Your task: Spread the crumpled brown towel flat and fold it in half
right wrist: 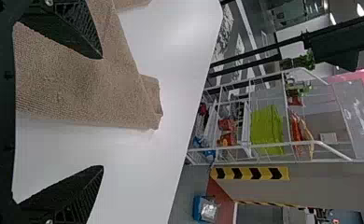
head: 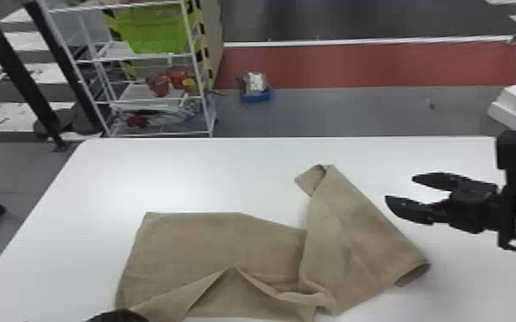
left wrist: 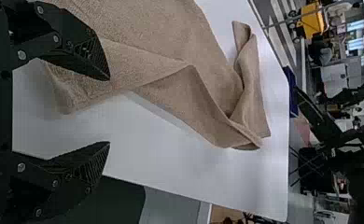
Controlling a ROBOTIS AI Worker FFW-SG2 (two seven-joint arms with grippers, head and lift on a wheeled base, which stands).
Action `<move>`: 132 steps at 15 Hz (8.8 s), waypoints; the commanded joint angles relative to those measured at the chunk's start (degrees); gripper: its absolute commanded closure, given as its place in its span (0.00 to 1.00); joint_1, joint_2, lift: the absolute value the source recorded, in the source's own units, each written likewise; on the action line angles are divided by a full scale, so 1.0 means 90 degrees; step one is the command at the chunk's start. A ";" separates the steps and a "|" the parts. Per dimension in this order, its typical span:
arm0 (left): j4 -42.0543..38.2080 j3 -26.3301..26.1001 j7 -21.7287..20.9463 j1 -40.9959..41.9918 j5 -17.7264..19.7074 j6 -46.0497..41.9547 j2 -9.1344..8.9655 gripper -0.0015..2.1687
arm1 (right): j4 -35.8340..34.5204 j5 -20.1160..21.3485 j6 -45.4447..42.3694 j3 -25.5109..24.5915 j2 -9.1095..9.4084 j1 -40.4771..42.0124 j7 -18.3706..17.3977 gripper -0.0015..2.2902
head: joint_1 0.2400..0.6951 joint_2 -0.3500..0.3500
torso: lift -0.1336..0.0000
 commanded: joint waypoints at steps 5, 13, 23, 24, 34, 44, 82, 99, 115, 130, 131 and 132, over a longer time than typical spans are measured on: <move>0.0385 -0.0042 0.0161 -0.0209 -0.0444 -0.0031 0.0078 0.28 | -0.0004 -0.0054 0.0001 -0.0041 -0.0005 0.0011 0.0001 0.01 | 1.00 0.63 | 0.08; 0.0297 0.0310 0.0082 -0.0277 -0.0395 -0.0089 0.0156 0.68 | -0.0004 -0.0063 0.0021 -0.0060 -0.0005 0.0011 0.0001 0.01 | 1.00 0.66 | 0.08; 0.0492 0.1228 -0.1279 -0.0336 0.0142 -0.0871 0.0137 0.67 | 0.0015 0.0024 -0.0018 0.0106 -0.0005 0.0098 0.0040 0.01 | 1.00 0.81 | 0.08; 0.0560 0.1033 -0.1279 -0.0336 -0.0278 -0.0929 0.0147 0.58 | -0.0014 0.0073 -0.0018 0.0194 -0.0005 0.0137 0.0049 0.01 | 1.00 0.81 | 0.08; 0.0629 0.0720 -0.1279 -0.0434 -0.0893 -0.0949 0.0117 0.40 | -0.1733 0.3062 -0.1756 0.0916 -0.0727 0.1016 0.2483 0.03 | 1.00 0.92 | 0.08; 0.0531 0.0740 -0.1279 -0.0482 -0.0795 -0.0949 0.0098 0.58 | -0.1508 0.3257 -0.1952 0.0721 -0.0825 0.1427 0.2483 0.11 | 1.00 0.81 | 0.08; -0.1920 0.1579 0.0698 -0.1977 0.1265 0.3465 -0.0488 0.80 | -0.1684 0.1655 -0.2440 -0.0558 -0.0298 0.0479 0.0059 0.73 | 1.00 0.72 | 0.08; 0.0560 -0.0930 0.2475 -0.6186 -0.0678 0.5204 -0.0010 0.80 | 0.0084 0.1255 -0.1463 -0.0910 -0.1216 -0.1835 -0.1191 0.73 | 0.43 0.43 | 0.08; -0.0182 0.1609 -0.0982 -0.1420 0.0406 -0.0500 -0.0029 0.80 | -0.1362 0.1694 -0.4608 -0.1408 -0.0942 0.3321 0.1368 0.73 | 1.00 0.58 | 0.08; 0.0541 0.1579 -0.0738 -0.1166 -0.1410 -0.2296 0.0166 0.55 | -0.1713 0.2329 -0.4686 -0.1789 -0.1284 0.3751 0.2483 0.72 | 1.00 0.66 | 0.08; 0.0551 0.1579 -0.0689 -0.1156 -0.1469 -0.2296 0.0186 0.42 | -0.1713 0.2290 -0.4627 -0.1838 -0.1284 0.3751 0.2483 0.60 | 1.00 0.66 | 0.08; 0.0551 0.1579 -0.0640 -0.1166 -0.1528 -0.2296 0.0196 0.16 | -0.1772 0.2212 -0.4510 -0.1896 -0.1284 0.3741 0.2483 0.40 | 1.00 0.67 | 0.08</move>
